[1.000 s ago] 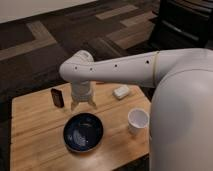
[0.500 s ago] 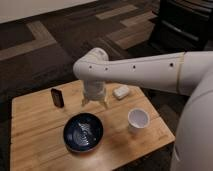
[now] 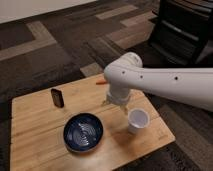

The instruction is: Pick up the ceramic cup

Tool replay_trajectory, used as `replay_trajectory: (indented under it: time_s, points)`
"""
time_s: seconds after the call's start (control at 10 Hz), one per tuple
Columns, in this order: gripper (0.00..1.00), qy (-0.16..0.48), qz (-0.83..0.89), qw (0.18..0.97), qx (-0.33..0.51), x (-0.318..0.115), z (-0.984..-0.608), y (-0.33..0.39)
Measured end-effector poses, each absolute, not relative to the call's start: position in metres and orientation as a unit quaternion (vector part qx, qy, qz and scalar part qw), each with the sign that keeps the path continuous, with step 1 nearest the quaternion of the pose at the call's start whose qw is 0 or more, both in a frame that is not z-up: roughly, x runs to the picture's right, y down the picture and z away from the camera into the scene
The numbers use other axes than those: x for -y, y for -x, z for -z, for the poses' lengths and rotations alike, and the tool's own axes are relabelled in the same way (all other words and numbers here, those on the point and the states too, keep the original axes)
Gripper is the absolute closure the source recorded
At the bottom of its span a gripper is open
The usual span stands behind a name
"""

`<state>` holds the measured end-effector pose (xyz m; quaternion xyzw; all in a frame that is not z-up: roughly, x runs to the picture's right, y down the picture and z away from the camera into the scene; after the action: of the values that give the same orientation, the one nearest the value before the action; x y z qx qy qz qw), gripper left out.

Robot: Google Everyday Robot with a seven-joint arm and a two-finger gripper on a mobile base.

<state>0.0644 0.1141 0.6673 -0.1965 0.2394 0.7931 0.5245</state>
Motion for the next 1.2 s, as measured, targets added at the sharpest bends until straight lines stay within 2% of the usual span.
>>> replay_trajectory:
  time_s: [0.3, 0.7, 1.0, 1.1, 1.2]
  points:
    - [0.35, 0.197, -0.797, 0.516, -0.244, -0.125, -0.672, -0.091]
    - [0.35, 0.193, -0.777, 0.545, -0.249, -0.127, -0.696, -0.102]
    - [0.35, 0.187, -0.759, 0.554, -0.288, -0.146, -0.708, -0.104]
    - [0.45, 0.177, -0.754, 0.553, -0.306, -0.15, -0.712, -0.109]
    - [0.6, 0.167, -0.748, 0.558, -0.318, -0.148, -0.712, -0.106]
